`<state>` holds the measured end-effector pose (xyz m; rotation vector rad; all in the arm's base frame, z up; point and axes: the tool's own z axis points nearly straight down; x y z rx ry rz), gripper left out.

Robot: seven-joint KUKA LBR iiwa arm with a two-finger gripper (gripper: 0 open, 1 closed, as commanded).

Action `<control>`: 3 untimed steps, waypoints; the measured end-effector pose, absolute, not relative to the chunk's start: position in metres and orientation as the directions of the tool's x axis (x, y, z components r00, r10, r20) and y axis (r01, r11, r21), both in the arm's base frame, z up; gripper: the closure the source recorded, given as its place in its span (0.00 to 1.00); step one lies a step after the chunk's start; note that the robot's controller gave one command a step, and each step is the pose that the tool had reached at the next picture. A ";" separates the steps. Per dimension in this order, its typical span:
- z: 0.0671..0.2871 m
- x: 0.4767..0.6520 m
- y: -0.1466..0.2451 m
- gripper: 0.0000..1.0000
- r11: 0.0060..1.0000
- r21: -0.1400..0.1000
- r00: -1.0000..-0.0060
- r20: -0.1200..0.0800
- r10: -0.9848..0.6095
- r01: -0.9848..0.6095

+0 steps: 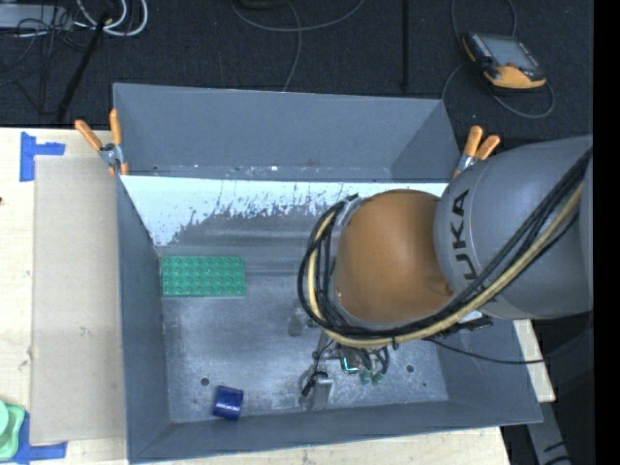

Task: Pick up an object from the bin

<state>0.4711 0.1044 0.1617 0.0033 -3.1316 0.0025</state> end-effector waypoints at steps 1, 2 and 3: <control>0.069 0.490 0.059 0.00 0.774 0.002 -0.774 0.003 -0.633 -0.633; 0.101 0.470 0.051 0.00 0.737 -0.002 -0.737 -0.002 -0.676 -0.676; 0.100 0.473 0.056 0.00 0.970 0.000 -0.970 0.000 -0.243 -0.243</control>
Offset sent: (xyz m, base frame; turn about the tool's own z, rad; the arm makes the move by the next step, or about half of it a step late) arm 0.0196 -0.0449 -0.0917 -0.6855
